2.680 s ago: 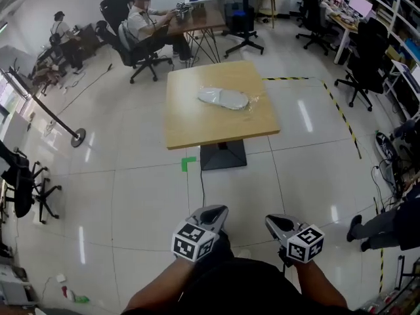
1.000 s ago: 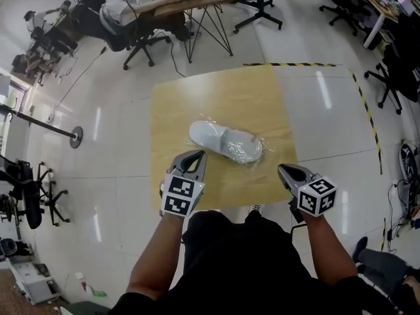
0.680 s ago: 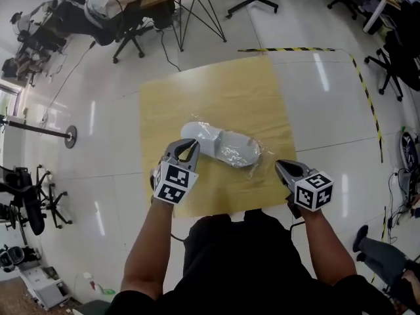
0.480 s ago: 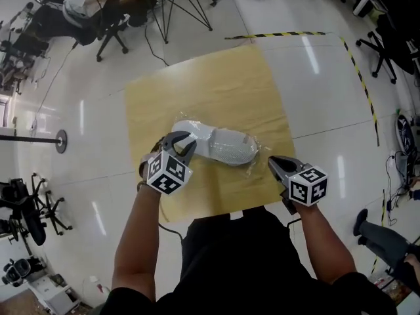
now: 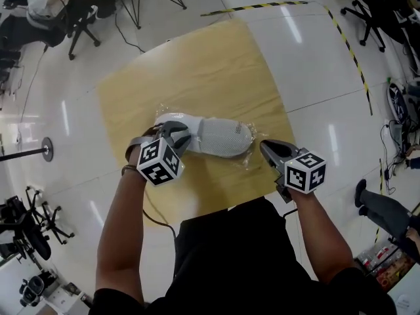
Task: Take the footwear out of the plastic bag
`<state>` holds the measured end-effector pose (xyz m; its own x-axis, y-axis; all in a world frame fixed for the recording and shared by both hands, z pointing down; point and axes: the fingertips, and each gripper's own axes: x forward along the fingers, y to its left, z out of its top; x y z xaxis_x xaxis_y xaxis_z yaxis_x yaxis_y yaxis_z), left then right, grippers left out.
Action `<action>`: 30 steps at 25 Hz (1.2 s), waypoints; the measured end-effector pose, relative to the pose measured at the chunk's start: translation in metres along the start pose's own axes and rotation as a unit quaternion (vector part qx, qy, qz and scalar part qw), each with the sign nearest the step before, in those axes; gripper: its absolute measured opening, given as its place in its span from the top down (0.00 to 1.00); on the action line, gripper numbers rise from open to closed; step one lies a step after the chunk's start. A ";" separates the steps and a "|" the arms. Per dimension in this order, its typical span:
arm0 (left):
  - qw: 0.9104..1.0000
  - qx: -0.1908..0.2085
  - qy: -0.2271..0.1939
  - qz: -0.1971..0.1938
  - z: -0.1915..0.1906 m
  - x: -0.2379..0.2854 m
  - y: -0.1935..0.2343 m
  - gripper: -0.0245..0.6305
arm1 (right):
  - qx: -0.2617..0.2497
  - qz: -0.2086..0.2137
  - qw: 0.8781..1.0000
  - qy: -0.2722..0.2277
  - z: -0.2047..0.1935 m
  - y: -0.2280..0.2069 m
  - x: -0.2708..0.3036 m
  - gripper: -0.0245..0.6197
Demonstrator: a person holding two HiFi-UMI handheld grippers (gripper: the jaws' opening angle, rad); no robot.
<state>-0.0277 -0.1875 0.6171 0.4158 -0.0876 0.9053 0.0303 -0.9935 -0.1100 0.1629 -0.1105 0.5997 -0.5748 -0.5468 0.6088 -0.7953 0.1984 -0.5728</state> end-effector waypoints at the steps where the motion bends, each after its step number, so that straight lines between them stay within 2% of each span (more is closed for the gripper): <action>1: 1.000 -0.002 -0.005 -0.004 0.000 0.001 -0.001 0.82 | 0.007 0.002 1.000 0.002 -0.001 0.001 0.002 0.93; 6: 1.000 -0.009 -0.018 -0.006 -0.001 0.001 -0.001 0.84 | 0.032 0.015 0.999 0.034 -0.009 0.000 0.021 0.83; 12: 1.000 -0.017 -0.018 -0.009 0.000 0.003 -0.005 0.86 | 0.060 0.032 0.996 0.054 -0.015 0.002 0.038 0.82; 16: 0.999 -0.031 -0.012 -0.010 -0.004 0.000 -0.016 0.89 | 0.027 0.022 0.997 0.067 -0.009 -0.002 0.044 0.83; 24: 0.994 -0.107 -0.019 0.006 -0.022 -0.018 -0.053 0.92 | -0.076 0.027 0.991 0.104 0.020 0.006 0.069 0.85; 30: 0.992 -0.126 -0.008 0.026 -0.035 -0.024 -0.065 0.93 | -0.093 0.047 0.987 0.123 0.031 0.018 0.084 0.87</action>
<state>-0.0717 -0.1234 0.6166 0.4251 -0.1396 0.8943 -0.2180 -0.9747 -0.0485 0.1059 -0.1778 0.6234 -0.6586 -0.3097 0.6858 -0.7449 0.3979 -0.5356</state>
